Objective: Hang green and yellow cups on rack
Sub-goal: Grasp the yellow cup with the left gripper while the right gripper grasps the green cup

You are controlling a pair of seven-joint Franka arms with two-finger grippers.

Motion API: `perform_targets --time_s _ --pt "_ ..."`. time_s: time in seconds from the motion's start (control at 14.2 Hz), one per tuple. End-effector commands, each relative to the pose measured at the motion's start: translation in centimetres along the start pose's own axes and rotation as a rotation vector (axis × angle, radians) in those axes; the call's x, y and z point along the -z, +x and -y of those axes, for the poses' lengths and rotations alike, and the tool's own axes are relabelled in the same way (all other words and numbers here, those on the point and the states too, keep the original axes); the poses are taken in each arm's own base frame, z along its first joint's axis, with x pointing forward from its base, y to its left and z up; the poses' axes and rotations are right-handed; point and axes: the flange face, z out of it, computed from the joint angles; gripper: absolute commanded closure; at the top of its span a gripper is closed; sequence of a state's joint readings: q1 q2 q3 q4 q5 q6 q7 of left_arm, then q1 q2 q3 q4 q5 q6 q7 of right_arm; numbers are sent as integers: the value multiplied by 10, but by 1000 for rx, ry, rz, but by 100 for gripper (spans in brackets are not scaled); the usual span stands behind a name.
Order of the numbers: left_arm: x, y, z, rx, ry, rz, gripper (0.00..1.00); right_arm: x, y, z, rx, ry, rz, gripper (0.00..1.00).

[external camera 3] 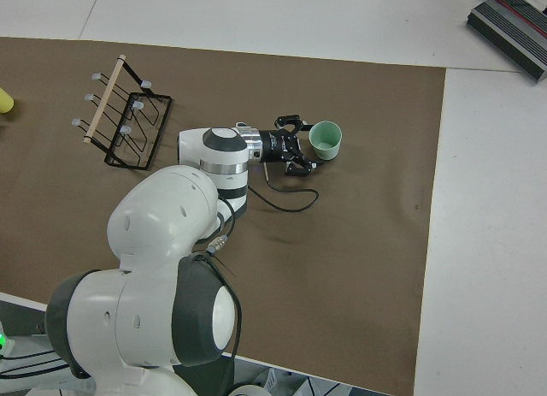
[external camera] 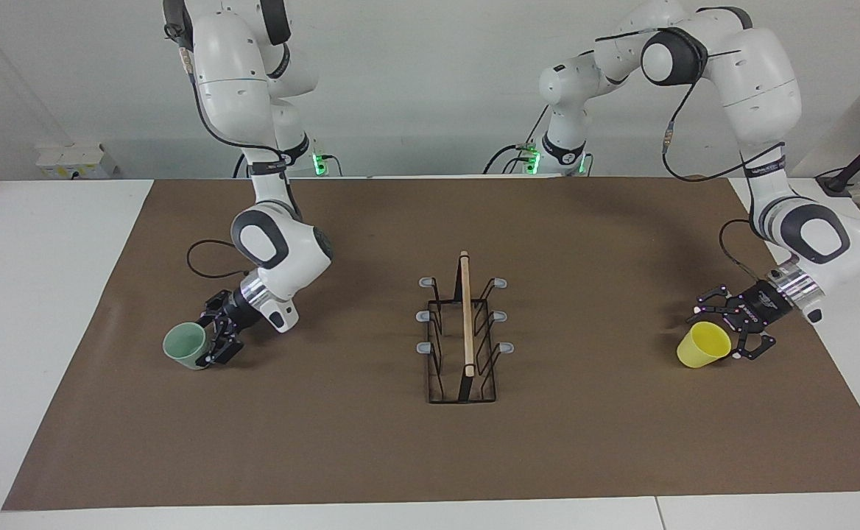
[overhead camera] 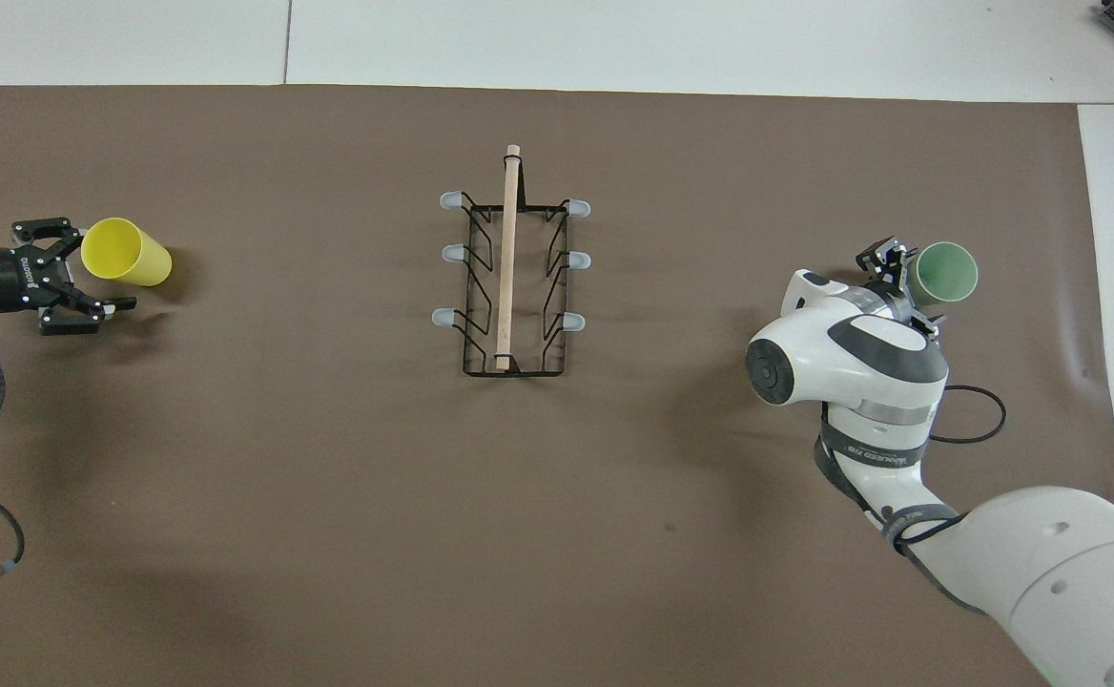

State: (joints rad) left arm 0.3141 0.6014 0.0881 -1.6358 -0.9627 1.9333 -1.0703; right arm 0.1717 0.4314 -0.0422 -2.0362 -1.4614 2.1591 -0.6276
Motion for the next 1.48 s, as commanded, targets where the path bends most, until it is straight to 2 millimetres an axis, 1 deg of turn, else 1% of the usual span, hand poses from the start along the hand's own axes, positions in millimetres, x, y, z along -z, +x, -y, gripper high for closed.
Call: perform_targets --time_s 0.0,0.07,0.21,0.35,0.42,0.49,0.57,0.64,0.71,0.78,0.92,0.99,1.06,1.13,1.2,1.41 --pt "-9 -11 6 12 -42 -22 0 -10 -6 15 2 -40 5 0" --pt "-10 -11 6 9 -41 -23 0 -13 -8 16 5 -44 13 0" --pt "-12 -13 6 9 -42 -21 0 -13 -8 16 0 -53 5 0" --pt "-23 -20 5 2 -58 -30 3 -16 -8 19 7 -55 3 1" --pt "-28 -21 6 1 -64 -38 8 -18 -9 19 8 -55 6 22" --pt "-29 -22 6 6 -73 -36 18 -18 -10 19 8 -56 6 41" --pt "-30 -22 6 6 -72 -34 34 -18 -10 19 8 -56 6 60" --pt "-29 -22 5 6 -73 -33 57 -18 -10 19 7 -57 6 72" --pt "-28 -23 5 6 -74 -32 84 -18 -10 18 9 -57 7 78" --pt "-26 -25 3 0 -77 -33 100 -16 -11 16 10 -57 15 80" --pt "-16 -34 -2 -26 -93 -43 100 -11 -13 13 0 -51 19 85" --pt "-6 -46 -5 -47 -107 -42 100 -4 -21 9 -22 -49 18 85" --pt "4 -62 -5 -82 -120 -48 100 9 -25 5 -48 -32 -4 85" --pt "5 -85 -1 -128 -114 -62 100 15 -33 2 -86 -1 -33 85" --pt "8 -103 2 -174 -101 -91 100 20 -41 -1 -126 27 -60 85" --pt "30 -139 10 -243 -119 -118 100 33 -64 -6 -247 93 -148 85"
